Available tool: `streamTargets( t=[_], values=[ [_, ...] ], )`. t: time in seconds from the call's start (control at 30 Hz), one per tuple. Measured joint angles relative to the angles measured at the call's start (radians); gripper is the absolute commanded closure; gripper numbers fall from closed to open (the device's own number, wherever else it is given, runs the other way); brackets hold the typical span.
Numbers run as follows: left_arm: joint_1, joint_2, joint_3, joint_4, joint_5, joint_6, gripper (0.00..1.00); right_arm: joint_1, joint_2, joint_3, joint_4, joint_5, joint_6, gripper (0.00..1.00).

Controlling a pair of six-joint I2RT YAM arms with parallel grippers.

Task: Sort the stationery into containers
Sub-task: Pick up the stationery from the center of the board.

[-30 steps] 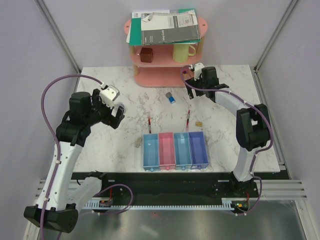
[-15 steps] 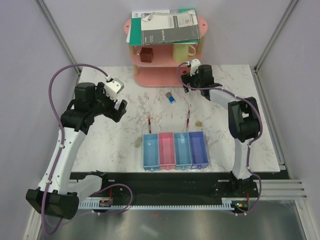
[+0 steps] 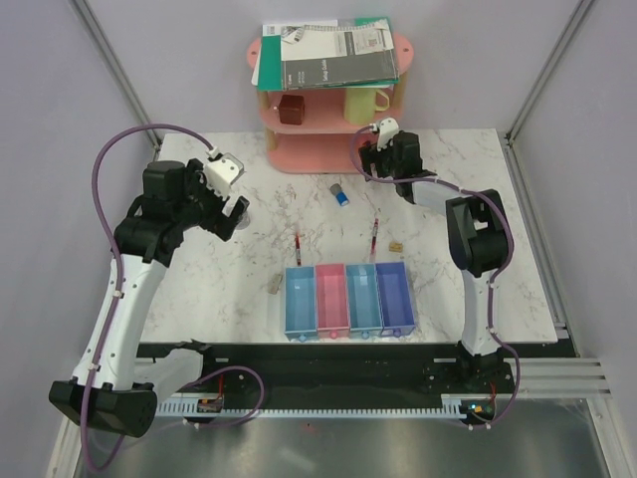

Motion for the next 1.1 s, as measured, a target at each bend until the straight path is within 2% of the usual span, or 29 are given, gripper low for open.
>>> streamTargets(
  t=[0.27, 0.53, 0.67, 1.1],
  values=[
    [0.000, 0.000, 0.014, -0.029, -0.019, 0.023, 0.00, 0.000, 0.066, 0.009, 0.056, 0.024, 0.000, 0.09],
    [0.000, 0.000, 0.016, -0.037, -0.024, 0.026, 0.00, 0.000, 0.131, 0.092, 0.081, 0.045, 0.007, 0.11],
    [0.000, 0.000, 0.016, -0.038, -0.026, 0.027, 0.00, 0.000, 0.156, 0.126, 0.086, 0.052, 0.017, 0.17],
    [0.000, 0.006, 0.028, -0.045, -0.042, 0.043, 0.00, 0.000, 0.177, 0.136, 0.115, 0.059, 0.043, 0.24]
  ],
)
